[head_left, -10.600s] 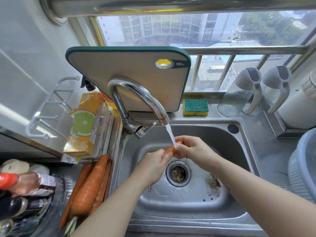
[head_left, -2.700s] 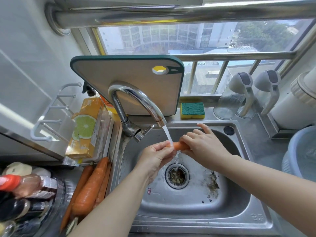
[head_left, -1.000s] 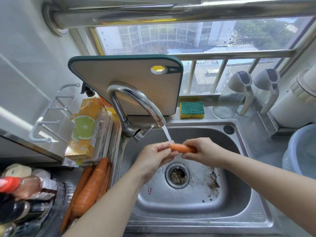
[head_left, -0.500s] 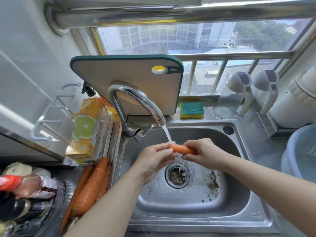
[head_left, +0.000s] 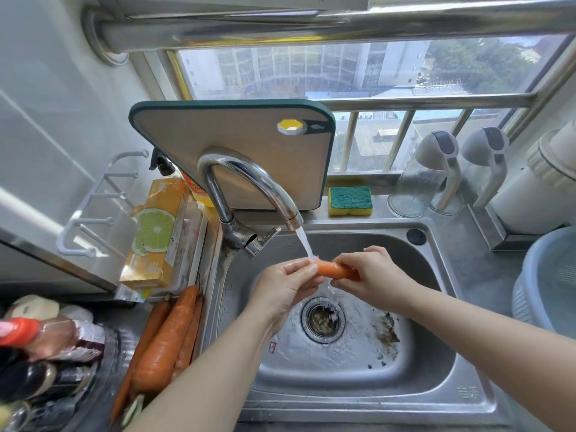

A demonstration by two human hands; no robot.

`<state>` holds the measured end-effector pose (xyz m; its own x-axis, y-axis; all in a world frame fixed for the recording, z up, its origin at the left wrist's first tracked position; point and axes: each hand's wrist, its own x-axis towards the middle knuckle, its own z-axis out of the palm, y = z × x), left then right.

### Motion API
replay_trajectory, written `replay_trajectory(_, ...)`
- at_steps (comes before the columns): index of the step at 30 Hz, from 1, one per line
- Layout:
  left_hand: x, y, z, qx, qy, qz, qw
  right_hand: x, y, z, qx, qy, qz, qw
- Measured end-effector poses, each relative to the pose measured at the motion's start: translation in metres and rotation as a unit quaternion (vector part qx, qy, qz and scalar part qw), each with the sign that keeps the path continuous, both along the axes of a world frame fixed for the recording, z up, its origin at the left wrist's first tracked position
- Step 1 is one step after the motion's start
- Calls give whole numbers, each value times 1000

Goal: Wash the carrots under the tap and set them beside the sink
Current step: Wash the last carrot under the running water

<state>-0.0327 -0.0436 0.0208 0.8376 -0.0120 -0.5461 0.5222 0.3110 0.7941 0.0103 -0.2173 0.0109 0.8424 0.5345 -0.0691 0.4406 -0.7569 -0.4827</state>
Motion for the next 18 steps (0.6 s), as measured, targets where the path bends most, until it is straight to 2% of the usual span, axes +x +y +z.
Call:
replay_trajectory(3, 2, -2, -1, -6, 6, 28, 1000, -2, 2, -1, 1, -11, 3, 1000)
replay_trajectory(7, 0, 2, -4, 5, -5, 4, 1000, -3, 3, 4, 43, 111, 1, 993)
replay_trajectory(11, -1, 10, -6, 105, -61, -55, 991, -2, 4, 17, 91, 280, -17, 956)
replay_trajectory(14, -3, 15, -3, 184, -95, -95, 974, 0, 5, 21, 95, 346, -18, 933)
replay_trajectory(16, -4, 15, -1, 200, -107, -89, 970, 2, 5, 21, 120, 388, -23, 914)
replay_trajectory(18, -4, 12, 0, 197, -111, -70, 972, 3, 5, 23, 163, 445, -43, 879)
